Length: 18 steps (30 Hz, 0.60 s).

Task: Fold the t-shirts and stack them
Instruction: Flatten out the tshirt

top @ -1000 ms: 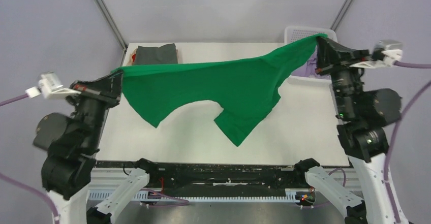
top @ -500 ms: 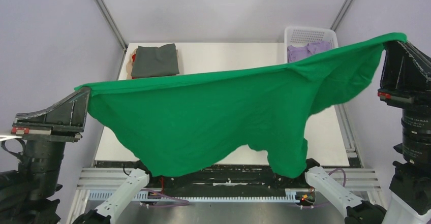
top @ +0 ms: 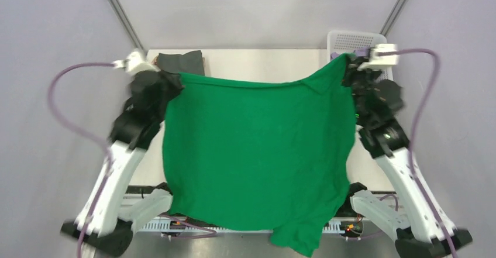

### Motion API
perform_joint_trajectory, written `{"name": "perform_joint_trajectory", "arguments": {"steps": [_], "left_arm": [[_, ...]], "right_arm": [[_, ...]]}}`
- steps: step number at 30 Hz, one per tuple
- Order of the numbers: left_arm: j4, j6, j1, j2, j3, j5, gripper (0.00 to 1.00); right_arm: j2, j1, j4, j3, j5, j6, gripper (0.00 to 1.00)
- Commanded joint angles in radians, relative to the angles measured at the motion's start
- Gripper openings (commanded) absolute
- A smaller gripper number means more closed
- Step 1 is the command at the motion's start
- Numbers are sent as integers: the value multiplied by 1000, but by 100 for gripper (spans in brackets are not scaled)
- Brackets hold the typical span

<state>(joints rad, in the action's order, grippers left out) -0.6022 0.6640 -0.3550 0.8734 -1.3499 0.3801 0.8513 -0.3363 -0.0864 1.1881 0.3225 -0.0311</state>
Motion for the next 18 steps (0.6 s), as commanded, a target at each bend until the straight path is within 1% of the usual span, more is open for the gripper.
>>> {"name": "perform_joint_trajectory", "arguments": {"steps": [1, 2, 4, 6, 7, 8, 9, 10, 11, 13, 15, 16, 18], "left_arm": [[90, 0, 35, 254, 192, 241, 10], [116, 8, 61, 350, 219, 240, 11], [165, 18, 103, 484, 247, 214, 16], [205, 16, 147, 643, 234, 149, 18], [217, 21, 160, 702, 214, 130, 25], [230, 22, 174, 763, 194, 101, 52], [224, 19, 181, 815, 159, 72, 76], [198, 24, 183, 846, 118, 65, 98], [186, 22, 183, 867, 96, 59, 100], [193, 17, 183, 863, 84, 43, 100], [208, 14, 182, 834, 98, 27, 100], [208, 11, 182, 815, 104, 17, 100], [200, 10, 182, 778, 118, -2, 100]], "right_arm": [[109, 3, 205, -271, 157, 25, 0], [150, 3, 252, -336, 152, 61, 0], [246, 3, 335, -416, 125, 111, 0], [374, 3, 372, -423, 79, 135, 2], [447, 4, 371, -394, 57, 137, 4], [517, 3, 344, -348, 48, 134, 10], [569, 3, 300, -301, 51, 134, 25], [618, 4, 257, -249, 51, 131, 47], [657, 3, 224, -205, 51, 128, 67], [684, 4, 185, -163, 46, 130, 84], [669, 3, 185, -176, 20, 132, 96], [653, 3, 186, -190, -2, 137, 98], [622, 3, 189, -226, -62, 154, 98]]}}
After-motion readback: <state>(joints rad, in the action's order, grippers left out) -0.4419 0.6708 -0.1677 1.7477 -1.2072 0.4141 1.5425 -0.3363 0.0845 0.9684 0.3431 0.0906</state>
